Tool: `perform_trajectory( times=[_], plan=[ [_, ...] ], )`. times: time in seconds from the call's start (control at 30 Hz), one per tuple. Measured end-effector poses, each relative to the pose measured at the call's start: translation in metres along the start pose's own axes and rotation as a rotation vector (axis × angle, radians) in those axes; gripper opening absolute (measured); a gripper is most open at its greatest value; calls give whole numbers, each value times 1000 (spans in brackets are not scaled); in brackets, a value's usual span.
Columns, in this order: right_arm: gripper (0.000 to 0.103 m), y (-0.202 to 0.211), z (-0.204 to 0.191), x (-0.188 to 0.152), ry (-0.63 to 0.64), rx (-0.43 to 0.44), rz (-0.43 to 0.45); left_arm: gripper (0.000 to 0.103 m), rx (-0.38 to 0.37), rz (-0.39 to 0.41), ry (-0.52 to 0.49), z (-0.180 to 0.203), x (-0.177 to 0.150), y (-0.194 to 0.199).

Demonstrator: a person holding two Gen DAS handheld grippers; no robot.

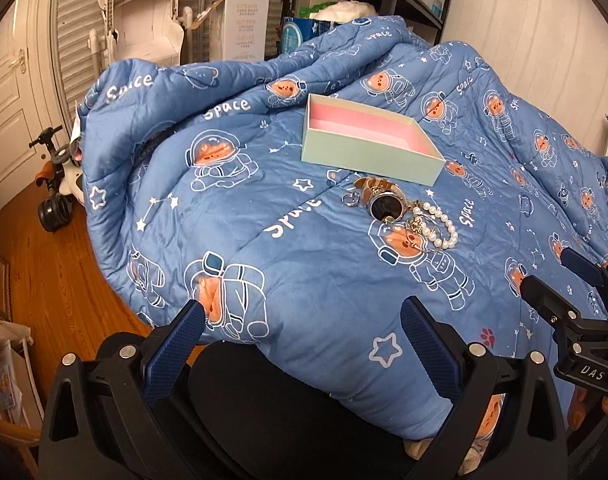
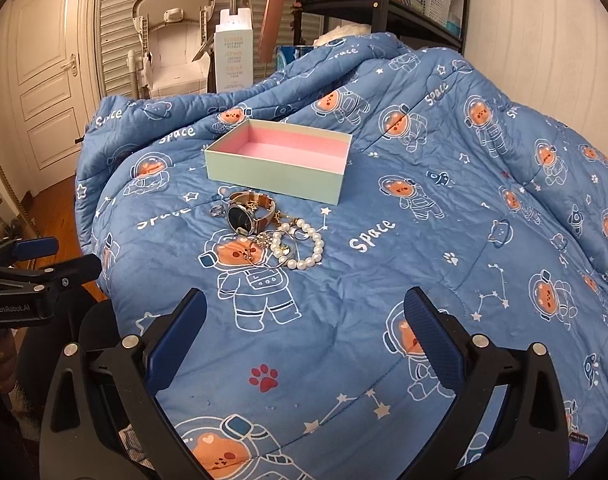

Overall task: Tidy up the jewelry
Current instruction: 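Move both grippers down toward the jewelry pile beside the green box, then grasp the tan-strap watch with the left gripper while the right grasps the gold bangle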

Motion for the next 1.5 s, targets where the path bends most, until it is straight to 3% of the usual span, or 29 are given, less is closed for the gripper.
perform_trajectory(
  times=[0.2,0.33,0.47,0.63,0.73,0.87,1.07,1.1,1.5],
  plan=[
    [97,-38,6,3,-33,62,-115,96,-20,-43,-2,-2,10,-32],
    [94,-55,11,8,-44,84,-144,95,-49,-70,-6,1,18,-50],
    [79,-68,10,10,-49,141,-170,95,-83,-93,-5,6,25,-67],
    [78,-78,-22,14,105,279,-167,91,-117,-119,9,15,28,-80],
    [78,-93,-30,11,216,258,-178,88,-131,-137,16,18,27,-86],
    [66,-118,-33,3,255,273,-235,84,-137,-158,12,19,23,-92],
    [62,-138,-39,1,300,270,-244,81,-150,-166,10,17,24,-97],
    [57,-140,-40,1,296,276,-248,81,-153,-169,11,17,24,-98],
    [57,-126,-32,10,215,292,-224,77,-204,-175,-7,40,39,-110]
  ],
)
Point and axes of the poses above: each gripper's, at about its wrist camera, not at the fingertips, and y roughly against the way its jaws point, z to its right, x to its top, the point moved 8 cm from there along -y, roughly the way its jaws point, and after that the axes turned 9 degrees about z, right-handed, at the moved point
